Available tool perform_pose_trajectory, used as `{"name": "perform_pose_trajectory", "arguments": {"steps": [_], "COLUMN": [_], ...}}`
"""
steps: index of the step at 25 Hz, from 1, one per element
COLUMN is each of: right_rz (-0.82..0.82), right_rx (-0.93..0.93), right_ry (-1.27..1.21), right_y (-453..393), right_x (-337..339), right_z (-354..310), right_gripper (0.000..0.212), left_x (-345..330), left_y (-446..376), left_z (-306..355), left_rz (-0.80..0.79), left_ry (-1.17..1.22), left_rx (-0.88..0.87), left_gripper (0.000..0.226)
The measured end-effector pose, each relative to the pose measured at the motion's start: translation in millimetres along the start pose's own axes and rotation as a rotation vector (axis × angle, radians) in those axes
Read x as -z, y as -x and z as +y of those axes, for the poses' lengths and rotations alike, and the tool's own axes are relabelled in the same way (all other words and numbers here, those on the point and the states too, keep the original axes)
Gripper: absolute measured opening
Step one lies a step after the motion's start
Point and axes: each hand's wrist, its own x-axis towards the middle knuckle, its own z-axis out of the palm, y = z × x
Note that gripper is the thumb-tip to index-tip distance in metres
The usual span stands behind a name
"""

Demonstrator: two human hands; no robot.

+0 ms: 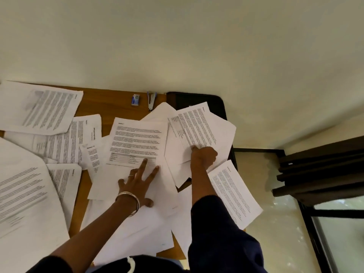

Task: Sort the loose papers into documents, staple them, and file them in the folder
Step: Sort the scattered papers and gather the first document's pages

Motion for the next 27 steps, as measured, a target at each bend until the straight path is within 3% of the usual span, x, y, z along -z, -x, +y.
{"name": "perform_pose_trajectory", "arguments": {"steps": [3, 7, 9, 11, 14, 17, 19, 22, 23, 25, 27], "right_rz": [0.022, -0.063, -0.053, 0.038, 0.155, 0.017, -0.273, -0.689, -0.739, -0.750, -0.738], "right_rx": [-0.176, -0.293, -0.243, 0.017, 0.569, 0.905, 0.932, 0.686, 0.605, 0.517, 0.477], "right_ry": [-0.045, -0.530, -0.700, -0.756, -0.536, -0.331, -0.348, -0.490, -0.488, -0.408, -0.324], "right_y": [1, -7, -2, 11, 33, 36, 35, 35, 31, 23, 21], "right_x": [-9, -9, 2, 21, 63, 101, 110, 104, 97, 80, 62], "right_z": [-11, -12, -15, -24, -46, -71, -77, -53, -39, -8, 16], "right_gripper": [0.070, 0.043, 0.033, 0.031, 0.029, 0.030, 0.028, 0.028, 0.028, 0.027, 0.029], "left_x": [3, 5, 4, 2, 4, 16, 32, 67, 75, 78, 71], "left_y": [-2, -4, -5, -6, -7, -11, -17, -11, -8, -5, -1], "left_z": [1, 4, 4, 2, 3, -1, -8, -18, -26, -44, -54], "left_rz": [-0.059, -0.107, -0.116, -0.107, -0.142, -0.175, 0.002, 0.356, 0.341, 0.131, 0.009], "left_ry": [0.000, 0.005, 0.010, 0.001, -0.021, 0.010, 0.407, 1.587, 1.869, 2.101, 2.003], "left_rx": [0.022, 0.053, 0.051, 0.056, 0.043, 0.016, 0.034, 0.309, 0.427, 0.514, 0.483], "left_gripper": [0.123, 0.124, 0.124, 0.124, 0.125, 0.111, 0.072, 0.025, 0.021, 0.038, 0.038]}}
